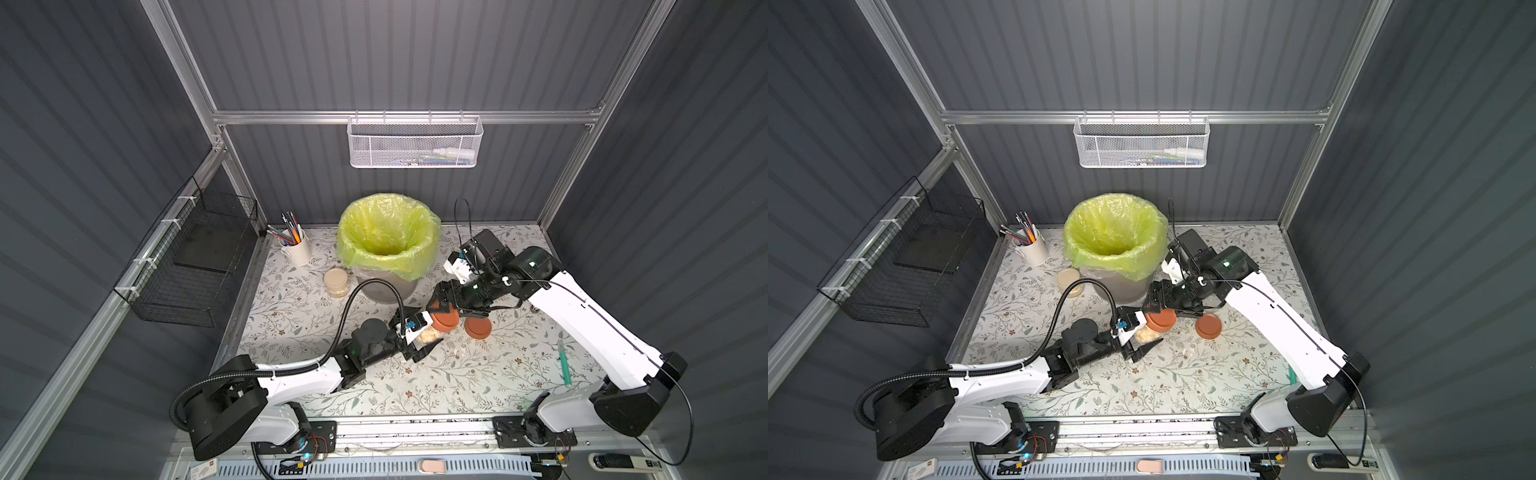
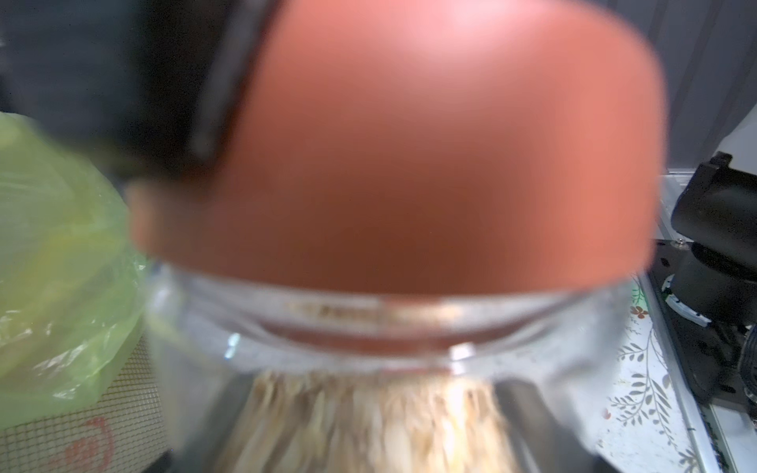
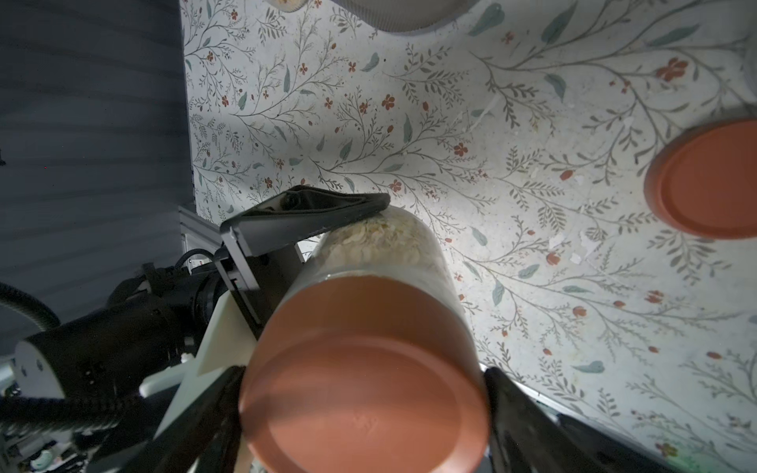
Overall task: Empty expired oatmeal from jars
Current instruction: Unscrew the lid from the jar.
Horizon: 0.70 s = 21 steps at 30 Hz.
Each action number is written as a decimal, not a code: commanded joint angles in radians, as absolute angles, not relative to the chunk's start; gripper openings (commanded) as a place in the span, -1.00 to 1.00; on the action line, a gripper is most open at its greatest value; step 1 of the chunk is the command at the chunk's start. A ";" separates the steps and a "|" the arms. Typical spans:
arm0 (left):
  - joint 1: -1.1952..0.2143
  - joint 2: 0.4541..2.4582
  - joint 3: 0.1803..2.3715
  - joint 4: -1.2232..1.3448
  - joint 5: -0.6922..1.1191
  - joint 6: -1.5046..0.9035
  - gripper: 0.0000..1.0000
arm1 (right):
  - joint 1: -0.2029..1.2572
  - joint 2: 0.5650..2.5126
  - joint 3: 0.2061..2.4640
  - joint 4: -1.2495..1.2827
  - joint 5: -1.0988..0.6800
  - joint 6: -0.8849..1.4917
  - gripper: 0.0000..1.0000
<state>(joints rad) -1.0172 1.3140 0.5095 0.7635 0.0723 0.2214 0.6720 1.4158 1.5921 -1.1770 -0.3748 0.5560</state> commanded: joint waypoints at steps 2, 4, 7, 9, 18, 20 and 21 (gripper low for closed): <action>-1.022 1.259 0.536 0.913 0.130 0.189 -0.64 | 0.692 1.393 1.552 -1.053 -0.485 0.345 0.31; -1.022 1.255 0.534 0.913 0.128 0.189 -0.64 | 0.692 1.391 1.546 -1.052 -0.509 0.293 0.32; -1.022 1.258 0.535 0.913 0.127 0.189 -0.64 | 0.696 1.406 1.563 -1.084 -0.523 0.223 0.34; -1.022 1.258 0.535 0.913 0.127 0.187 -0.65 | 0.700 1.422 1.585 -1.121 -0.514 0.186 0.33; -1.022 1.256 0.538 0.921 0.129 0.184 -0.66 | 0.749 1.480 1.628 -1.204 -0.445 0.101 0.34; -1.022 1.252 0.538 0.922 0.129 0.184 -0.66 | 0.752 1.480 1.628 -1.213 -0.428 0.084 0.36; -1.022 1.249 0.537 0.921 0.129 0.183 -0.66 | 0.758 1.476 1.624 -1.218 -0.414 0.069 0.38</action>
<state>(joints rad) -1.0145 1.3041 0.4980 0.7486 0.0879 0.1936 0.7029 1.4540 1.6222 -1.2045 -0.3584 0.1413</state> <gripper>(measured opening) 0.877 0.840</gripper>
